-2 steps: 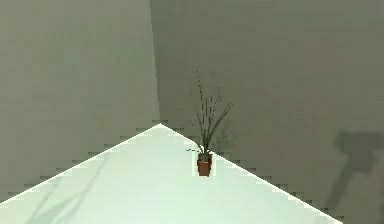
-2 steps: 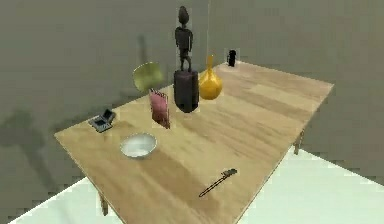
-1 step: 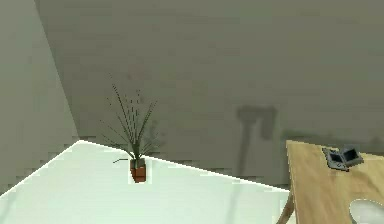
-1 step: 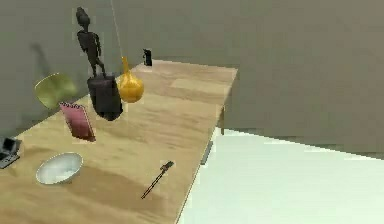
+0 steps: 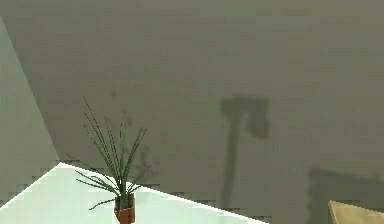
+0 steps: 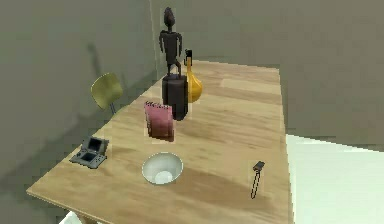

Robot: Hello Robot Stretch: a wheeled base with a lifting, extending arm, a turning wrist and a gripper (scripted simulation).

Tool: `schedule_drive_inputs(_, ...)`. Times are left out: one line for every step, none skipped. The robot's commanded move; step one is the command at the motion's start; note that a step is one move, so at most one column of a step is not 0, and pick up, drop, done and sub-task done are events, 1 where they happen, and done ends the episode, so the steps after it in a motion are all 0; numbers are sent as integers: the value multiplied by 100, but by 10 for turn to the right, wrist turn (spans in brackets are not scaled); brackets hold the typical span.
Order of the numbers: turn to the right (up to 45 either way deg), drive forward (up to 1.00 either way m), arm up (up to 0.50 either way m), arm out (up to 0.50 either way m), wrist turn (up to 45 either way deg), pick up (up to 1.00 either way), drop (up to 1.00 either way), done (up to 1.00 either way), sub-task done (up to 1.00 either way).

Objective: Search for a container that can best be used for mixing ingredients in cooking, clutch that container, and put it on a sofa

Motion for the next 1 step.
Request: schedule_drive_inputs(0, 0, 50, 0, 0, 0, 0, 0, 0)
